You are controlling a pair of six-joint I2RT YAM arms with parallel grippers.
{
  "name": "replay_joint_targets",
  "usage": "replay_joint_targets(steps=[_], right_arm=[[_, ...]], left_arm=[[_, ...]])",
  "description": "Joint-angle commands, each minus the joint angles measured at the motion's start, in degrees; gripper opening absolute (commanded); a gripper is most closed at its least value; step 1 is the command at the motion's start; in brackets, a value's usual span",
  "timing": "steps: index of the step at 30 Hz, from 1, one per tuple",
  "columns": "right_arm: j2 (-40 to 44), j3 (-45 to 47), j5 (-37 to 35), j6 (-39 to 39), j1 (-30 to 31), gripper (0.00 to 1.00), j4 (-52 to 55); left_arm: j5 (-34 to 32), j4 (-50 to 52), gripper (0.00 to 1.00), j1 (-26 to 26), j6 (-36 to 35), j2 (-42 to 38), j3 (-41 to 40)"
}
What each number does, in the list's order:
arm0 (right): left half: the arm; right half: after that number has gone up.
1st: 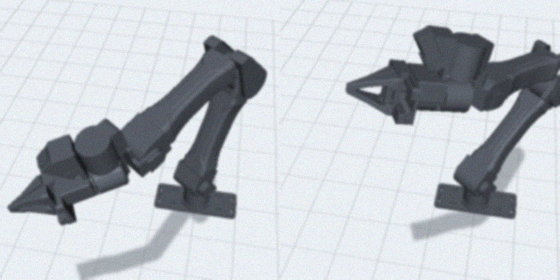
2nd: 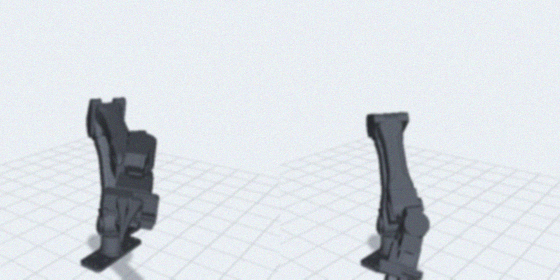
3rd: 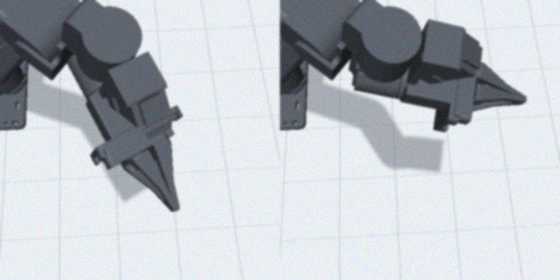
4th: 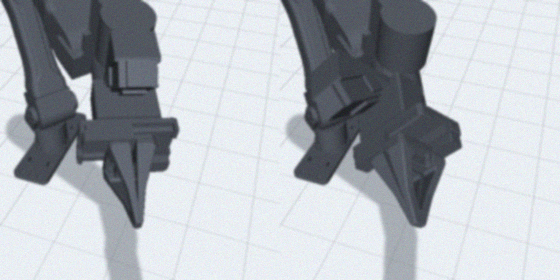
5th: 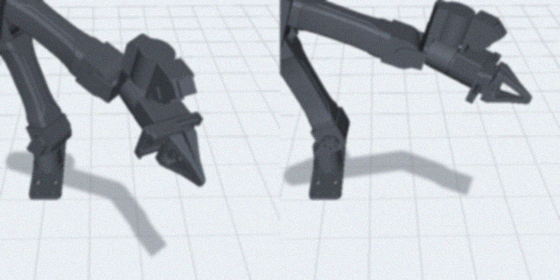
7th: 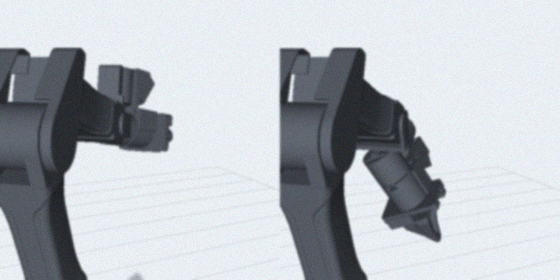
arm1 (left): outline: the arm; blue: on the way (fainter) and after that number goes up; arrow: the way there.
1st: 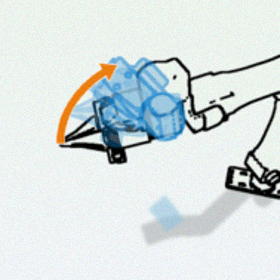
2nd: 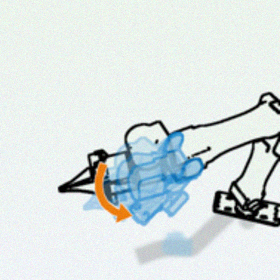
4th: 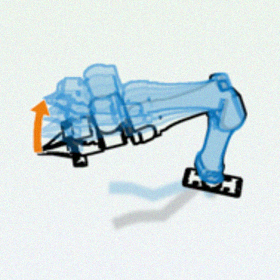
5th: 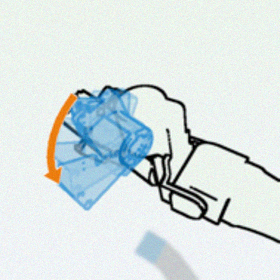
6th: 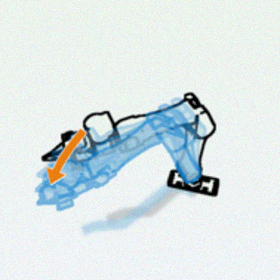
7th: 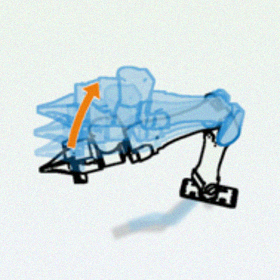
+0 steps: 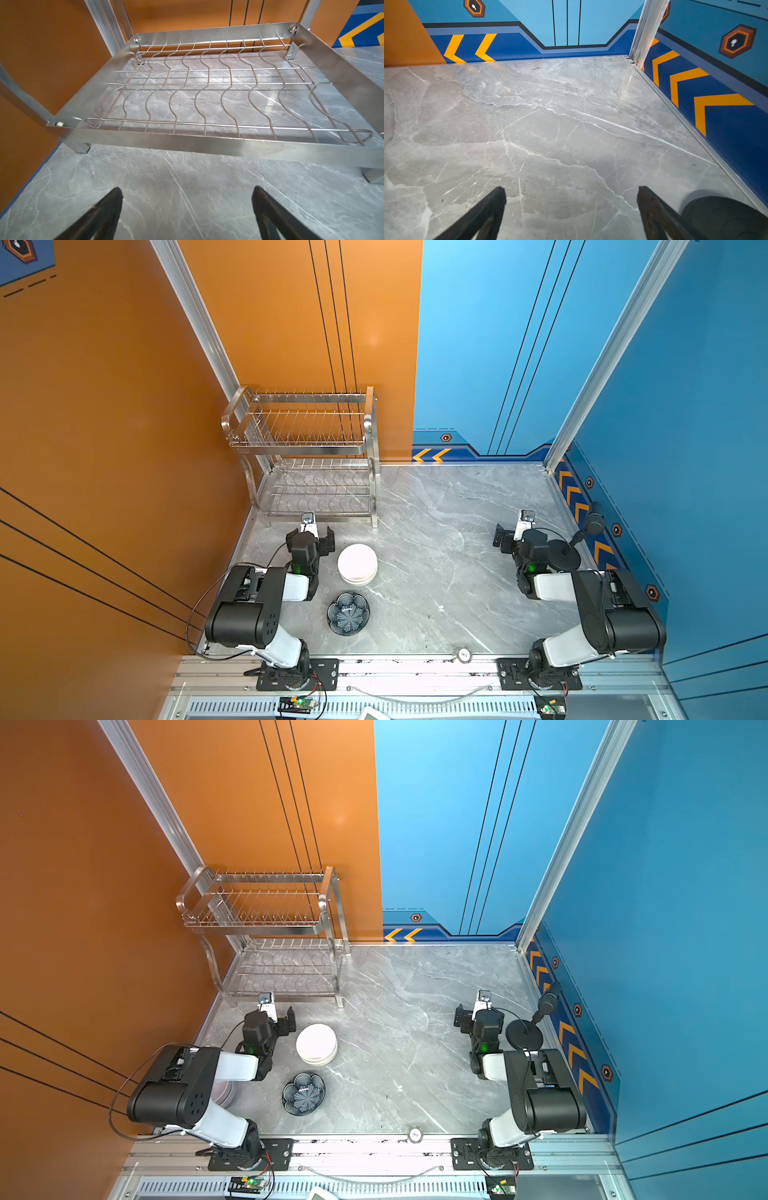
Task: Load bowls into a dish rack
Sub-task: Move the dish rack to the top-center of the table.
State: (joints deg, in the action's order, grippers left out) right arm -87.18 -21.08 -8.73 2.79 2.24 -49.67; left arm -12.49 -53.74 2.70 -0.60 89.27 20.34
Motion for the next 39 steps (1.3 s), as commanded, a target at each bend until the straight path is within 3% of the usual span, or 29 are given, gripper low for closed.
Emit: replay_joint_targets(steps=[1, 33, 37, 39], right_arm=[[-0.9, -1.0, 1.0, 0.2, -0.3, 1.0, 0.0], [-0.9, -1.1, 0.9, 0.2, -0.3, 1.0, 0.2], [-0.9, -1.2, 1.2, 0.4, -0.5, 1.0, 0.1], [0.0, -2.2, 1.0, 0.7, -0.7, 1.0, 2.9]], left_arm=[[1.2, 0.6, 0.97, 0.0, -0.1, 0.3, 1.2], [2.3, 0.9, 0.97, -0.6, 0.3, 0.5, 1.6], [-3.4, 0.6, 0.97, 1.6, -0.7, -1.0, 1.1], [-5.5, 5.7, 0.97, 3.0, -1.6, -4.7, 2.4]])
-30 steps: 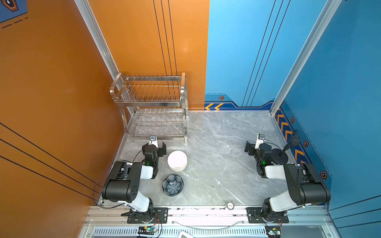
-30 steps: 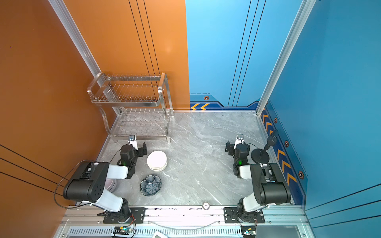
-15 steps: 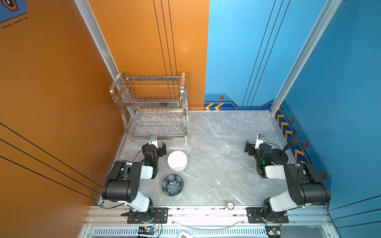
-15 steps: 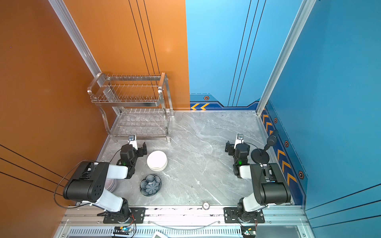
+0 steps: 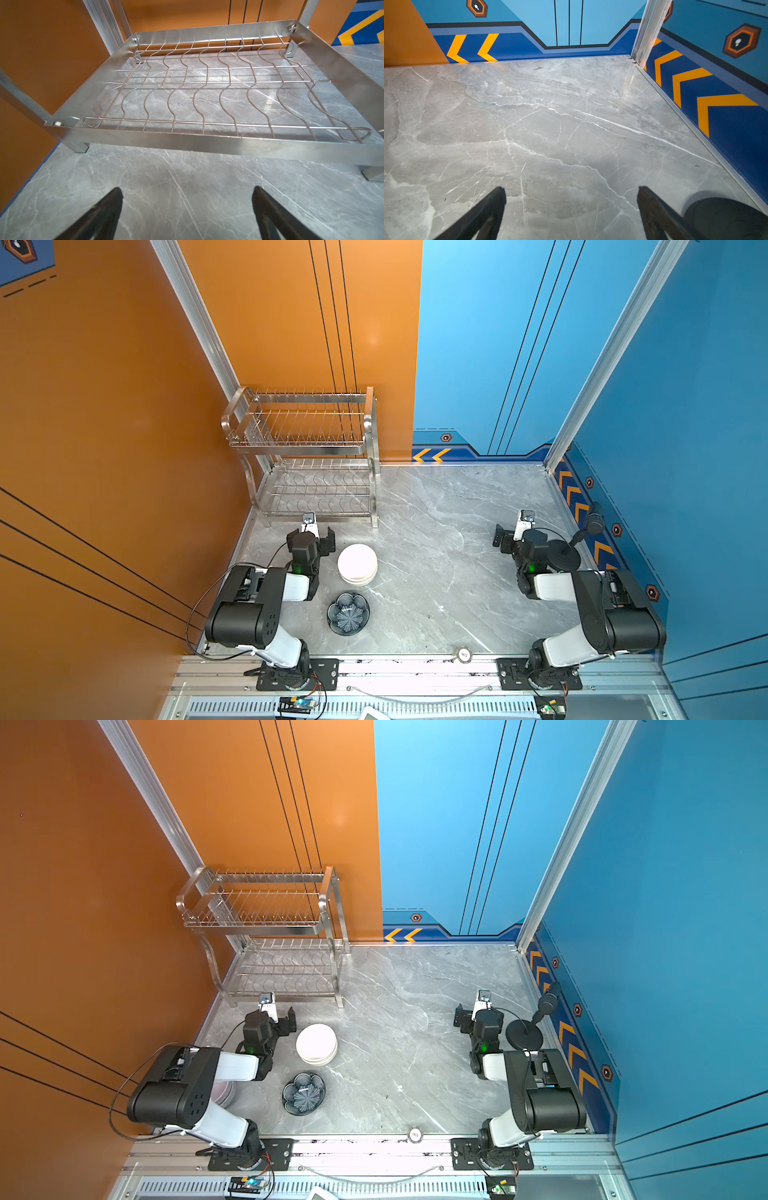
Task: Load bowls into a dish rack
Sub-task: Move the dish rack to the top-center of the table.
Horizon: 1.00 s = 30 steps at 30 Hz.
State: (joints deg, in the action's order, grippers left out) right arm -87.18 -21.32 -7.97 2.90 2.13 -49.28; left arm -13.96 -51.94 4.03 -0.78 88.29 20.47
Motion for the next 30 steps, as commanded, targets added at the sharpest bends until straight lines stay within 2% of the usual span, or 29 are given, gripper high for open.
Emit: replay_joint_targets(steps=[1, 5, 8, 10, 13, 17, 23, 30], right_arm=[[1.4, -2.8, -0.3, 0.7, -0.5, 1.0, 4.3], [10.3, -8.1, -2.2, 0.6, 0.6, 1.0, 20.1], [16.9, -9.5, 3.0, 7.0, 1.1, 1.0, 23.4], [19.4, -11.7, 5.0, 10.9, 3.9, 0.98, 25.6], [18.9, -16.0, 6.2, 11.5, 11.6, 0.96, 28.4], [12.8, -23.0, 6.7, 12.7, 21.6, 0.95, 29.5], [-3.5, -37.5, 6.8, 13.0, 33.4, 0.93, 30.6], [-18.1, -51.4, 6.3, 14.0, 40.7, 0.92, 31.4]], left_arm=[[-6.2, 7.3, 0.97, 2.6, -1.8, -5.8, 3.4], [-16.1, 12.0, 0.97, 7.7, -4.1, -13.8, 4.9], [-20.2, 18.7, 0.97, 10.8, -1.5, -18.8, 8.4], [-21.5, 24.6, 0.97, 12.6, 1.0, -20.9, 11.8], [-22.5, 33.6, 0.97, 14.9, 6.5, -23.7, 16.1], [-20.2, 44.8, 0.97, 15.9, 14.9, -27.9, 19.9], [-18.8, 53.6, 1.0, 15.0, 23.9, -37.7, 18.8], [-17.6, 60.2, 0.98, 12.5, 27.4, -46.6, 16.5]])
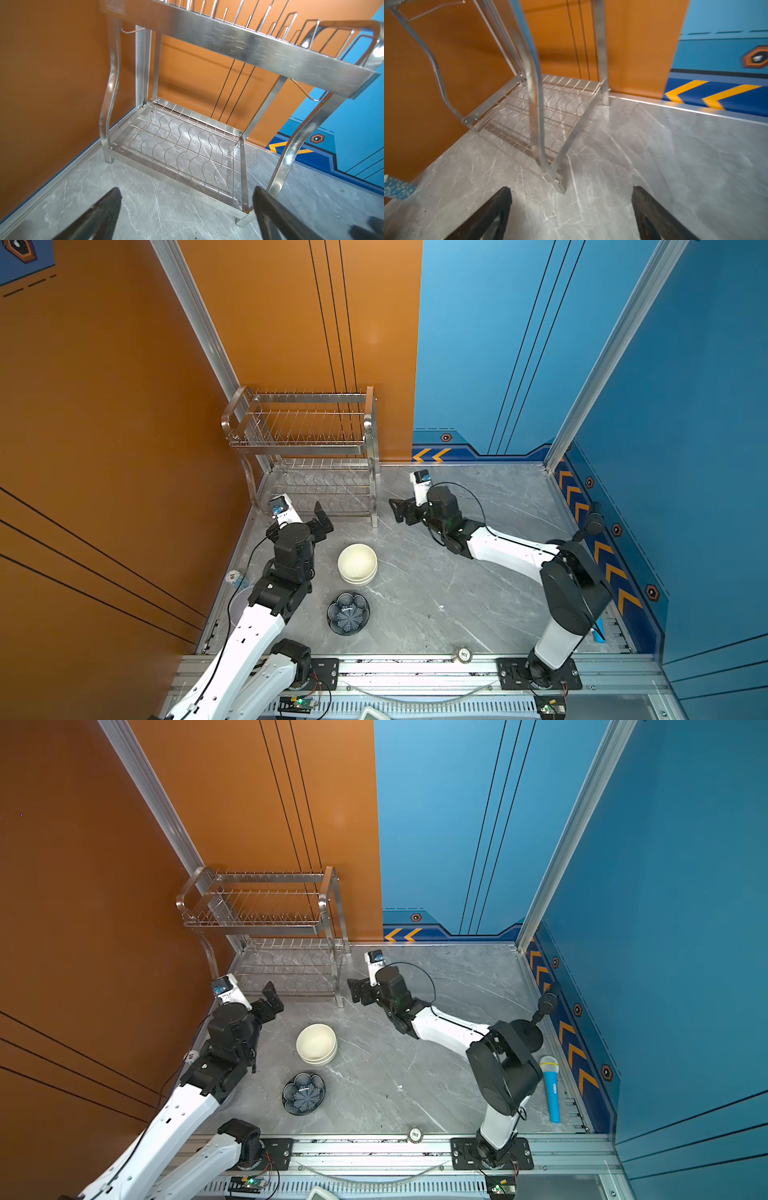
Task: Load bowls into a dish rack
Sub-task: Move the dish rack to the top-center of the table.
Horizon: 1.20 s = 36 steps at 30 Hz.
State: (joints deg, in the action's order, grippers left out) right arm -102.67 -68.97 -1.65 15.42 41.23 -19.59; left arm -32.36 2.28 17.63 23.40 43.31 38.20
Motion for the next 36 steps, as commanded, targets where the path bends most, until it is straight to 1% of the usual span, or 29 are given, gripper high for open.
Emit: replay_joint_targets(steps=[1, 4, 5, 10, 15, 18, 22, 26, 31, 33, 35, 36], right_arm=[[-3.9, -5.2, -0.7, 1.7, 2.3, 0.91, 1.8], [-6.7, -7.7, -1.9, 2.5, 3.5, 0.91, 1.4], [-7.4, -8.2, -2.4, 2.8, 3.7, 0.9, 1.2], [-11.6, -12.2, -4.3, 3.9, 4.1, 0.89, 2.1], [-15.8, -16.4, -7.5, 4.4, 4.1, 0.83, 2.4], [-19.3, -19.0, -8.0, 5.0, 3.9, 0.78, 2.5], [-21.8, -22.0, -7.9, 5.8, 3.7, 0.73, 2.9], [-23.1, -23.4, -8.0, 6.2, 3.3, 0.59, 2.9], [-23.0, -22.6, -7.7, 6.4, 3.0, 0.46, 1.9], [-22.8, -22.0, -7.5, 6.4, 3.0, 0.39, 1.3], [-22.7, -21.3, -6.7, 6.1, 2.9, 0.28, 0.6], [-22.6, -21.0, -6.5, 5.8, 2.8, 0.26, 0.4]], left_arm=[[1.3, 7.0, 0.98, -1.6, 3.5, -2.3, -1.3], [1.8, 8.0, 0.98, -2.9, 4.0, -4.0, -1.9], [2.0, 10.1, 0.98, -3.2, 4.1, -4.4, -2.1], [3.7, 9.8, 0.98, -5.4, 5.2, -5.6, -3.4], [5.4, 9.4, 0.98, -6.9, 6.0, -5.2, -3.9], [5.9, 9.3, 0.98, -7.6, 5.9, -5.0, -4.3], [6.4, 9.4, 0.98, -8.4, 6.2, -5.1, -5.0], [7.0, 9.3, 0.98, -8.9, 6.6, -5.3, -5.5], [7.5, 9.3, 0.98, -9.3, 6.7, -5.4, -5.9], [7.5, 9.0, 0.98, -9.4, 6.8, -5.3, -6.0], [7.7, 9.0, 0.98, -9.6, 6.9, -5.2, -6.1], [7.9, 9.0, 0.98, -9.7, 6.9, -5.2, -6.1]])
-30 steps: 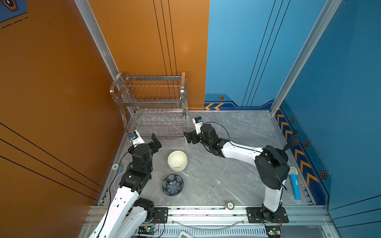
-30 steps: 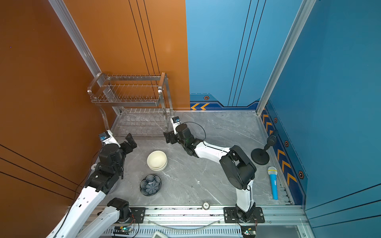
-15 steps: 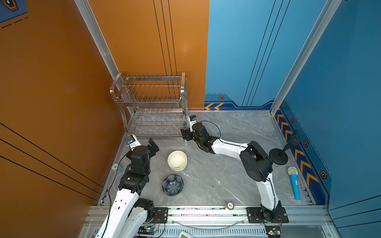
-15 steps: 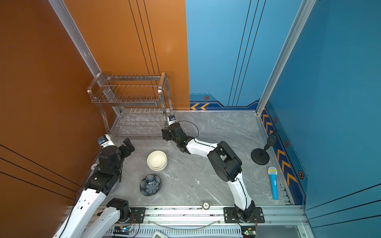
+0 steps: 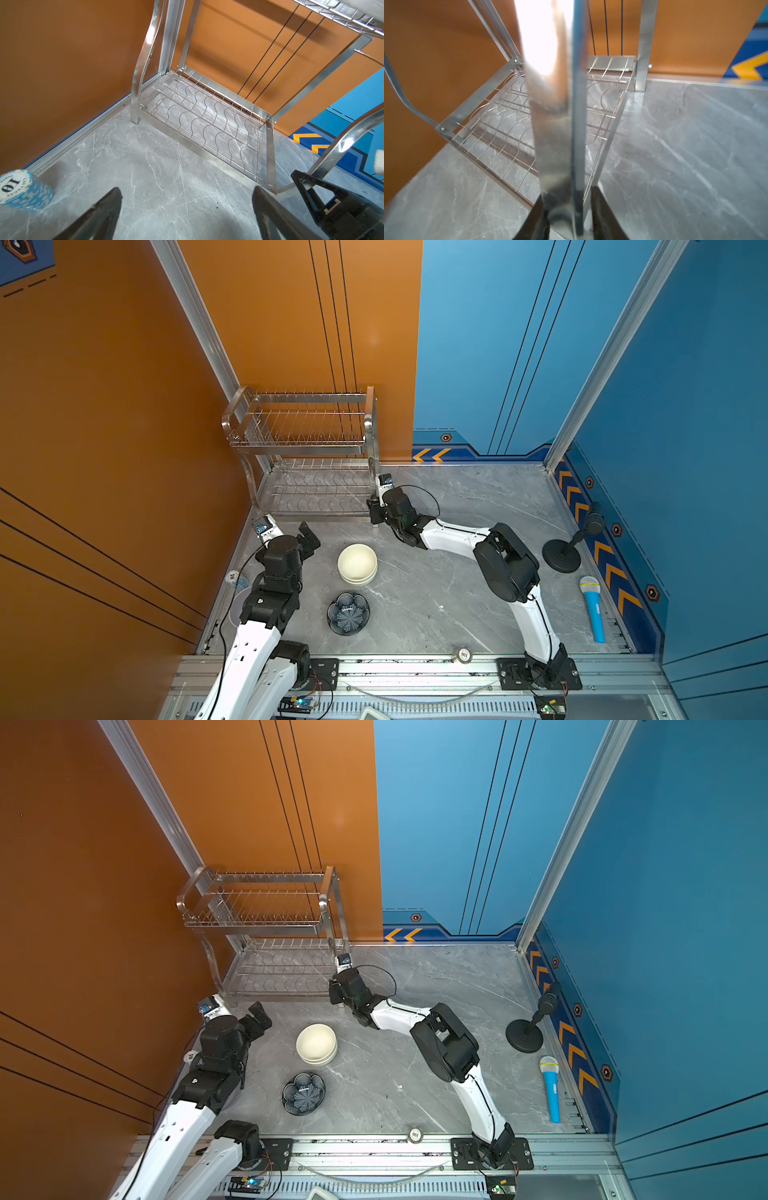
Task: Load bowls into a dish rack
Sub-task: Move the dish rack to the top-center of the table.
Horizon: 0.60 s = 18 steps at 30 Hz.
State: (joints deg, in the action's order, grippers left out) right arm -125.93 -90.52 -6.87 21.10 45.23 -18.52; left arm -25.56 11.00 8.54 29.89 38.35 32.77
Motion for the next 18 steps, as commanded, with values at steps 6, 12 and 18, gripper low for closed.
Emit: replay_joint_targets(steps=[6, 12, 18], right_arm=[[2.2, 3.1, -0.8, -0.3, -2.5, 0.14, -1.9], [5.5, 7.2, 1.3, -2.7, -4.2, 0.11, -2.7], [10.9, 13.5, 4.8, -4.6, -7.3, 0.11, -4.0]], left_arm=[[1.5, 0.5, 0.98, -1.0, 0.5, -0.4, -0.8], [2.0, 0.3, 0.98, -1.3, 0.5, -0.3, -1.1], [2.7, 0.3, 0.98, -1.7, 0.5, -0.3, -1.1]])
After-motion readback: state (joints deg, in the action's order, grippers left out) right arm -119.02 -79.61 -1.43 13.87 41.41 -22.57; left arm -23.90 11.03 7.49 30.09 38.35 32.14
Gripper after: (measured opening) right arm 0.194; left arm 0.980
